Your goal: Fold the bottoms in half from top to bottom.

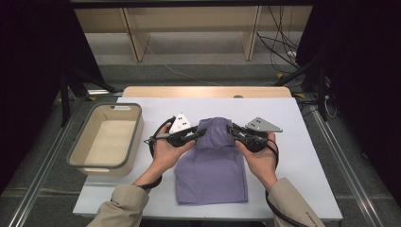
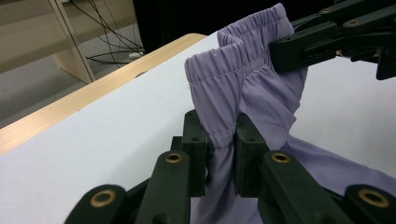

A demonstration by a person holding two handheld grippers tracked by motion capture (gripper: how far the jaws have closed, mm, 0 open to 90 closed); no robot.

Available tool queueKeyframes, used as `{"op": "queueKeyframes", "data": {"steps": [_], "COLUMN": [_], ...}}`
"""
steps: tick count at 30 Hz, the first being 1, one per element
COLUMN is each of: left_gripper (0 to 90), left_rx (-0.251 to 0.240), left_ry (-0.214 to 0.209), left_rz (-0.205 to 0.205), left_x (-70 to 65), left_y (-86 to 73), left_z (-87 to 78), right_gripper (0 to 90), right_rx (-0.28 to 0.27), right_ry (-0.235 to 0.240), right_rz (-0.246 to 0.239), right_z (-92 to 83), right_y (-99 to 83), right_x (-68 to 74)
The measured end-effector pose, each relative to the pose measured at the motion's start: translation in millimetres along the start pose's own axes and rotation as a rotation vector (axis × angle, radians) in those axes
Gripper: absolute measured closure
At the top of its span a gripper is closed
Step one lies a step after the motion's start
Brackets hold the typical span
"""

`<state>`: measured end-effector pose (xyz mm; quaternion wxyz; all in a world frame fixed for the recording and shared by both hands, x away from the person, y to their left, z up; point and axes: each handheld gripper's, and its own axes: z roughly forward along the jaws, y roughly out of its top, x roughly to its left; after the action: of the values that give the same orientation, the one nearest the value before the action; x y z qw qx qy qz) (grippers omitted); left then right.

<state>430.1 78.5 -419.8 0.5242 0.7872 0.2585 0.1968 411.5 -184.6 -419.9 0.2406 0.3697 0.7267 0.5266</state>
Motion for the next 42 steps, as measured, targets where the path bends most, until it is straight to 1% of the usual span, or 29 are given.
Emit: {"op": "queueKeyframes", "data": {"steps": [6,8,14,34,42], "left_gripper": [77.5,77.5,77.5,77.5,77.4], "left_rx": [0.006,0.004,0.002,0.011,0.012], "left_ry": [0.003,0.003,0.0,-0.004,-0.004], "left_rz": [0.011,0.006,0.008,0.008,0.015], "left_x": [-0.8,-1.0,-1.6,-6.6,-8.9], "left_y": [-0.9,-0.7,-0.8,-3.5,-3.7], "left_z": [-1.2,-2.1,-4.0,-7.3,-8.9], "right_gripper": [79.2,79.1,79.1,79.1,79.1], "right_rx": [0.0,-0.003,-0.007,0.004,0.001], "right_ry": [0.002,0.005,0.008,0.01,0.012], "right_rz": [-0.005,-0.002,-0.006,-0.009,-0.013], "right_z": [-2.2,-2.5,-4.2,-7.4,-9.9], "right_y": [-1.0,-1.3,-0.9,-4.1,-4.8], "right_x": [2.2,2.5,4.0,8.2,9.2]}}
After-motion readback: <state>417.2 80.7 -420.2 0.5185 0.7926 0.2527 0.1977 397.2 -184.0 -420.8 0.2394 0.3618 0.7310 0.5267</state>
